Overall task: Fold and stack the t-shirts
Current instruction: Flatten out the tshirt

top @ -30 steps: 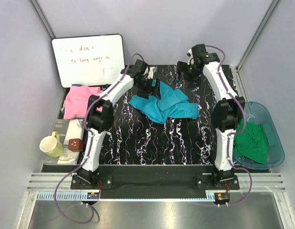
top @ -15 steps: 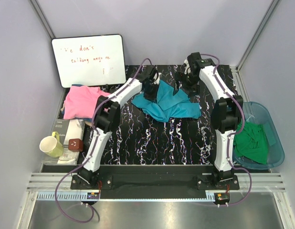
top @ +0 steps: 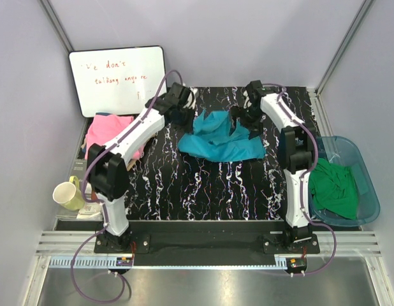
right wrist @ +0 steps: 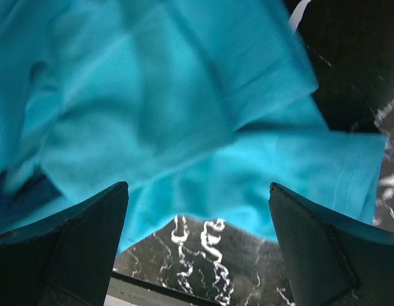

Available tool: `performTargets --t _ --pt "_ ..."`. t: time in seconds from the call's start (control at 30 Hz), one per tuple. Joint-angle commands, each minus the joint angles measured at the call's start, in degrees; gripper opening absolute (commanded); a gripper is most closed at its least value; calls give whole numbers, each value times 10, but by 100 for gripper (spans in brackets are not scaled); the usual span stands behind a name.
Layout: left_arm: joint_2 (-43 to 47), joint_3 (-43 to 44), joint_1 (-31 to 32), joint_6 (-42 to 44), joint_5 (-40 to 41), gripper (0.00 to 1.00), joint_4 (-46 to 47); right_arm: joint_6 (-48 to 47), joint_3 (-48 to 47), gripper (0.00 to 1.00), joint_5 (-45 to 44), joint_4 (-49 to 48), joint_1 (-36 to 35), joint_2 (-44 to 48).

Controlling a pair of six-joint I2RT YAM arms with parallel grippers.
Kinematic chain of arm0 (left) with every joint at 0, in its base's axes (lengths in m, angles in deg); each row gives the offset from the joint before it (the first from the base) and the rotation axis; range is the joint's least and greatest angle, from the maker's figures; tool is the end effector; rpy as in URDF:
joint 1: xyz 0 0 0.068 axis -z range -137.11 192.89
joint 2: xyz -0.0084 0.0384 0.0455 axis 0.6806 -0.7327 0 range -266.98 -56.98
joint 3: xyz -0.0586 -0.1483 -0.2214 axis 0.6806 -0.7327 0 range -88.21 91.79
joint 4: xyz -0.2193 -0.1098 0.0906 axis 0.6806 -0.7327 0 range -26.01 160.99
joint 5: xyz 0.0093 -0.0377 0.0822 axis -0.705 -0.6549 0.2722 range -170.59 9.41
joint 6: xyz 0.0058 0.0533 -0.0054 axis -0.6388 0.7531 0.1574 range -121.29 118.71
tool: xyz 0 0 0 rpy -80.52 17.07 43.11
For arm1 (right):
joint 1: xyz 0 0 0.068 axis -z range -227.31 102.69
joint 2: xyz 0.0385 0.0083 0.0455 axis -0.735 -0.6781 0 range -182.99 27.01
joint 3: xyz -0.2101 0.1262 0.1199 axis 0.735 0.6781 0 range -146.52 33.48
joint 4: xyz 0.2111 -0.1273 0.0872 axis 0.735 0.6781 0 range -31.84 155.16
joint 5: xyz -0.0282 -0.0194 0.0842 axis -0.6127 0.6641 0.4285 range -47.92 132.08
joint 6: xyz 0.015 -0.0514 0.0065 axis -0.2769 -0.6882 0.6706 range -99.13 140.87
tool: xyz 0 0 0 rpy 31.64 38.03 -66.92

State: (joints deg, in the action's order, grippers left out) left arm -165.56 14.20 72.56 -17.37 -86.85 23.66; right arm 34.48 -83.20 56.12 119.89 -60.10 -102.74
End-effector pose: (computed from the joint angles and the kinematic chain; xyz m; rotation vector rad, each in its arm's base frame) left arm 0.3623 -0.2110 0.3092 0.3486 2.5347 -0.4570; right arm 0.4559 0.1124 0.2148 -0.0270 2.9082 0.4371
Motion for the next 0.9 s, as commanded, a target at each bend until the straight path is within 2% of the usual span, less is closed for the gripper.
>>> performTargets --t 0.0,0.17,0.2,0.3,0.5,0.6,0.63,0.77,0.87 --pt "36 -112 0 -34 23 0 -17 10 -25 98 1 -22 2 -30" --pt "66 -178 0 -60 62 0 -29 15 -27 97 12 -43 2 -45" --pt "71 -188 0 -62 61 0 -29 18 -28 94 27 -45 2 -48" --pt "72 -194 0 -65 61 0 -31 32 -27 83 61 -64 2 -59" --pt "56 -178 0 -61 79 0 -41 52 -37 79 92 -74 2 -53" --pt "47 -171 0 -62 78 0 -43 65 -29 68 121 -80 1 -51" --pt "45 -171 0 -62 77 0 -43 69 -25 59 129 -87 0 -51" --pt "37 -166 0 -64 74 0 -43 81 -1 45 146 -103 -13 -53" --pt "32 -164 0 -63 74 0 -43 86 5 39 167 -113 -24 -66"
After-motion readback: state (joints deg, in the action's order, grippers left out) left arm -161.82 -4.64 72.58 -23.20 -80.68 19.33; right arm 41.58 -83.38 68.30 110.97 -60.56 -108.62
